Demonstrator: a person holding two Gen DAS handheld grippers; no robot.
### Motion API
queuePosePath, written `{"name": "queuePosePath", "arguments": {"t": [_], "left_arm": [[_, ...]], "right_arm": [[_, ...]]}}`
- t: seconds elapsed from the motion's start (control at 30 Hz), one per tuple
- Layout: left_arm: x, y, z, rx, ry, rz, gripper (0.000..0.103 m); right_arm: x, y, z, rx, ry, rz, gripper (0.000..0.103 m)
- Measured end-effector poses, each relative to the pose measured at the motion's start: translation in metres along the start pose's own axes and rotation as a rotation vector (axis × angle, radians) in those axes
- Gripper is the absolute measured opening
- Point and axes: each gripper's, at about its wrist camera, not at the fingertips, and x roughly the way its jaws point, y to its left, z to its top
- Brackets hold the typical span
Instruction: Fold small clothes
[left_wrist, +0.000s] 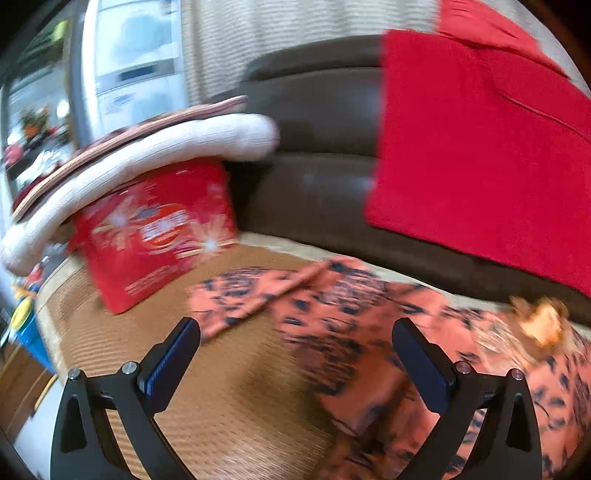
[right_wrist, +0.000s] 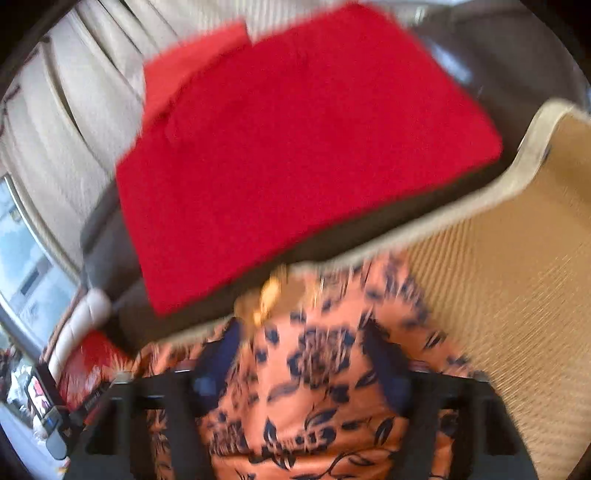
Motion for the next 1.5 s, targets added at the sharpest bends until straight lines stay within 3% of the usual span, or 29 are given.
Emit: {"name": "queuePosePath", "arguments": {"t": [0.07,0.2,0.27,0.4,0.6,0.67,0.77,0.8,0.87,0.9,0.97,1.03,1.27,1.37,1.5], "left_arm": [[-0.014,-0.033,-0.008,0.112,-0.057,-0.047,0.103],[-0.027,-0.077,-0.021,0.230,-0.087,-0.155,0.103],[-0.019,-0.091,-0.027,0.252,-0.031,-0.183,0.103],[0.011,-0.108,-0.040,0.302,0.087,-0.145,0.103],[0.057,-0.121,-0.067,0.326,0.339,-0.124,0.103],[0.053,-0.119,-0.065,0.311,0.338,-0.135,0.103],[0.039,-0.114,-0.055,0.290,0.302,-0.173,0.103],[0.031,-0.110,-0.049,0.279,0.280,-0.183,0.103],[0.017,-0.100,-0.037,0.252,0.221,-0.194,0.103],[0.009,-0.091,-0.030,0.238,0.180,-0.188,0.103],[-0.002,-0.068,-0.015,0.195,0.099,-0.156,0.103],[0.005,-0.044,-0.001,0.136,0.069,-0.109,0.103],[0.061,0.062,-0.002,-0.135,0.201,0.063,0.103],[0.074,0.093,-0.007,-0.132,0.179,0.201,0.103],[0.090,0.105,-0.014,-0.065,0.205,0.260,0.103]], "right_arm": [[0.016,-0.013,-0.003,0.060,0.054,0.005,0.041],[0.039,-0.024,-0.008,0.035,0.116,-0.067,0.041],[0.049,-0.029,-0.011,0.034,0.153,-0.073,0.041],[0.061,-0.040,-0.017,0.026,0.168,-0.146,0.041],[0.057,-0.049,-0.014,0.011,0.162,-0.198,0.037],[0.045,-0.041,-0.013,-0.027,0.144,-0.217,0.041],[0.040,-0.019,-0.018,-0.096,0.152,-0.141,0.045],[0.042,-0.015,-0.020,-0.115,0.166,-0.139,0.050],[0.058,-0.010,-0.029,-0.143,0.235,-0.168,0.050],[0.057,-0.009,-0.030,-0.151,0.223,-0.177,0.050],[0.049,-0.005,-0.027,-0.147,0.189,-0.156,0.051],[0.041,0.003,-0.025,-0.146,0.144,-0.115,0.053],[0.041,0.026,-0.036,-0.168,0.126,-0.051,0.056],[0.043,0.036,-0.037,-0.175,0.109,-0.026,0.058],[0.043,0.040,-0.040,-0.170,0.110,-0.028,0.060]]}}
